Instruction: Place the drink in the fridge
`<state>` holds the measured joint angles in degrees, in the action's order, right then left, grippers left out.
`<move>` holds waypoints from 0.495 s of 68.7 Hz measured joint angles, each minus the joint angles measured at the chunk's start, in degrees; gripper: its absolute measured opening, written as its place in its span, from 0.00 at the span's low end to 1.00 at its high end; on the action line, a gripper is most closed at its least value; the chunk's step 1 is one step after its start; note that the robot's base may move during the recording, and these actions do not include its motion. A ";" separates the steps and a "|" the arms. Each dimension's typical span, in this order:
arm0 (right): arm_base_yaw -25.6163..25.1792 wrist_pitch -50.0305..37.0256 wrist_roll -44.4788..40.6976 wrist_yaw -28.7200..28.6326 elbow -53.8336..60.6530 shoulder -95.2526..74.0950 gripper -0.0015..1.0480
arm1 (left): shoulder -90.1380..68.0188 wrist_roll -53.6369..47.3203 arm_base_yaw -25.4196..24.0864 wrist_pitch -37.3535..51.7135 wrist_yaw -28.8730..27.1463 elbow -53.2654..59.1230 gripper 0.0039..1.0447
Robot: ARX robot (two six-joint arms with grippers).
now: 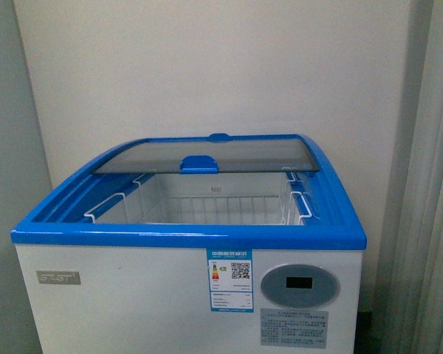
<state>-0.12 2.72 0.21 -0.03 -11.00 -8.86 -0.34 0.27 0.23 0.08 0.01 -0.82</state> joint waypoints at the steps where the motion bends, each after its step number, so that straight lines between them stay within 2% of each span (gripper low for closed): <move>1: 0.00 -0.17 0.00 0.00 0.39 0.24 0.03 | 0.00 0.00 0.00 0.00 0.00 0.00 0.02; 34: 0.00 -1.90 0.00 0.00 6.34 4.55 0.03 | 0.00 0.00 0.00 0.00 0.00 0.00 0.02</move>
<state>-0.12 0.82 0.21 -0.03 -4.67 -4.32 -0.34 0.27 0.23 0.08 0.01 -0.82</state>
